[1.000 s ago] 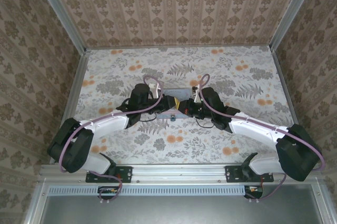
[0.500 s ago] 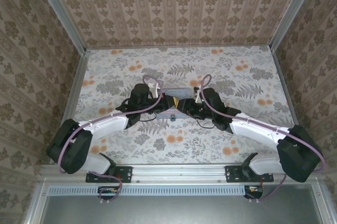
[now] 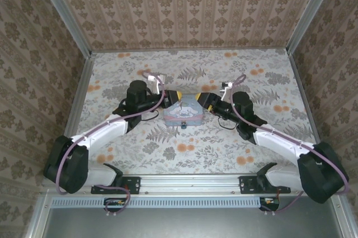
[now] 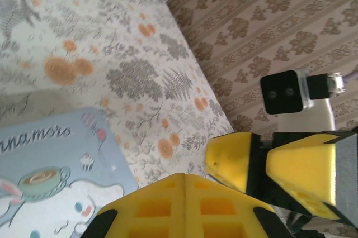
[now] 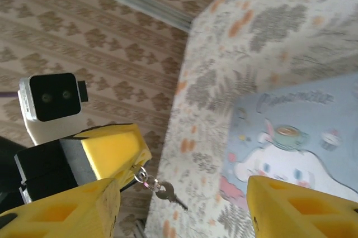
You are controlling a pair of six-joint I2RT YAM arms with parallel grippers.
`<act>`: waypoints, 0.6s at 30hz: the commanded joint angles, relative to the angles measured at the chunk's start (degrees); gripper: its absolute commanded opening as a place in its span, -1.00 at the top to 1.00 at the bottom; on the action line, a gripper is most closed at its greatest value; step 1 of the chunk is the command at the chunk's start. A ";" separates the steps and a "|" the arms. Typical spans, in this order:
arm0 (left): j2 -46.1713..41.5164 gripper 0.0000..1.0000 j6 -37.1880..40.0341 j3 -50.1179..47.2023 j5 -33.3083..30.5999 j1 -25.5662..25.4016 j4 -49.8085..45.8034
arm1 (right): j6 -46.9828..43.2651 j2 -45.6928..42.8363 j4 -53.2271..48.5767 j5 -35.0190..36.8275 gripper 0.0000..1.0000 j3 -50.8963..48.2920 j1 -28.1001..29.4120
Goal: Unlock the padlock with the key
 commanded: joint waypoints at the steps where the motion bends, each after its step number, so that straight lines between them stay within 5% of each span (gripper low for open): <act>1: -1.70 1.00 3.25 1.45 1.89 0.19 2.48 | 1.24 3.20 15.23 -5.61 -0.23 1.06 0.28; 10: -2.49 1.00 -1.12 -1.19 0.77 0.02 14.05 | 1.81 10.78 26.41 -7.74 -0.14 4.36 3.57; 18: -2.14 1.00 -2.74 -1.63 -0.49 -0.12 15.18 | 4.27 16.84 33.53 -6.50 -0.02 4.99 4.69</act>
